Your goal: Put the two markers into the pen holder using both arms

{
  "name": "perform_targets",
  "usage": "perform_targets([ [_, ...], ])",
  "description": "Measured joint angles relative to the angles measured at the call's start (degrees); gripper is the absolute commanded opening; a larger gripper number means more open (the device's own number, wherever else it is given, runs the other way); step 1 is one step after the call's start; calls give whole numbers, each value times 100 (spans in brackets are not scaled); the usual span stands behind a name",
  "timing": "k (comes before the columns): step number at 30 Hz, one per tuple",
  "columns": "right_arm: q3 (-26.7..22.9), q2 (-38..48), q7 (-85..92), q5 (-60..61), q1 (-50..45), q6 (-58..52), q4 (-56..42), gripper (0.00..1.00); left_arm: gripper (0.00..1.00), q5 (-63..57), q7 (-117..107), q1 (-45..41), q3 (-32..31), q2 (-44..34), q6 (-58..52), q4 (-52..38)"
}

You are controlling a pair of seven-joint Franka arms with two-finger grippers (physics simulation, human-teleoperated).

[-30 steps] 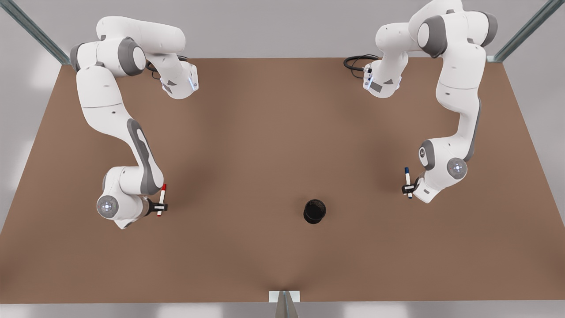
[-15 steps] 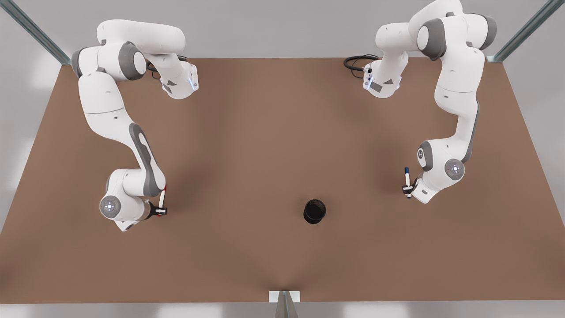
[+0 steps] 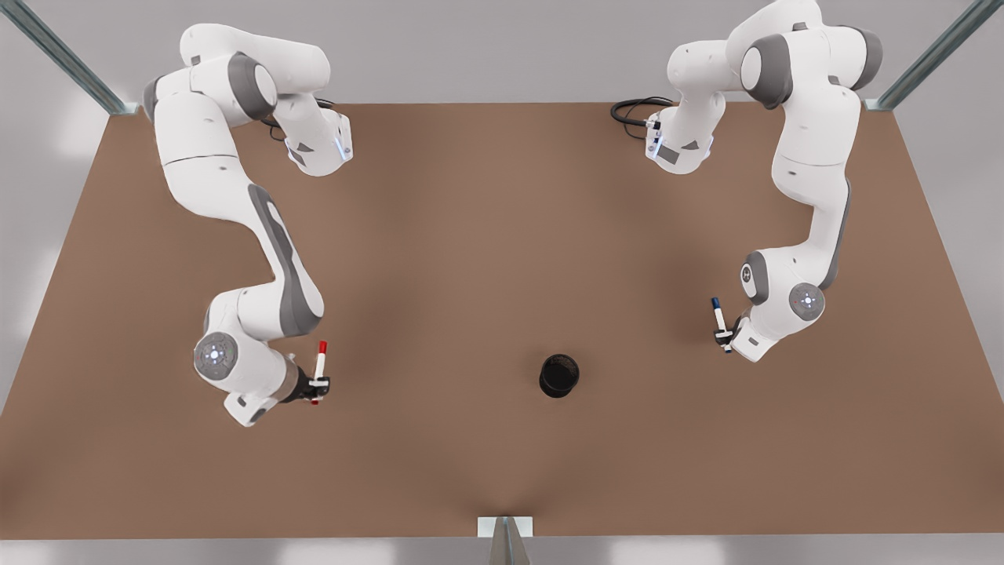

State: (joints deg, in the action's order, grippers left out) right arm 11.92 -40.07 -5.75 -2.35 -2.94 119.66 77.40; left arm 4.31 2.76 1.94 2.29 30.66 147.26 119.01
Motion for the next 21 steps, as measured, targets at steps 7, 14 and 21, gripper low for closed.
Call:
perform_targets([
  [7, 12, -199, -710, 1, -1438, 861, -941, 21, 23, -36, -60, 3, 1, -107, -5, -41],
  [14, -255, -1365, -1194, 3, -2669, 3095, -2346, 21, 22, -27, -128, 23, -34, -831, -819, -1108],
  [21, -902, -2131, -1568, -47, -3445, 4693, -2975, 21, 22, 333, -119, 0, -174, -835, -1517, -1364],
])
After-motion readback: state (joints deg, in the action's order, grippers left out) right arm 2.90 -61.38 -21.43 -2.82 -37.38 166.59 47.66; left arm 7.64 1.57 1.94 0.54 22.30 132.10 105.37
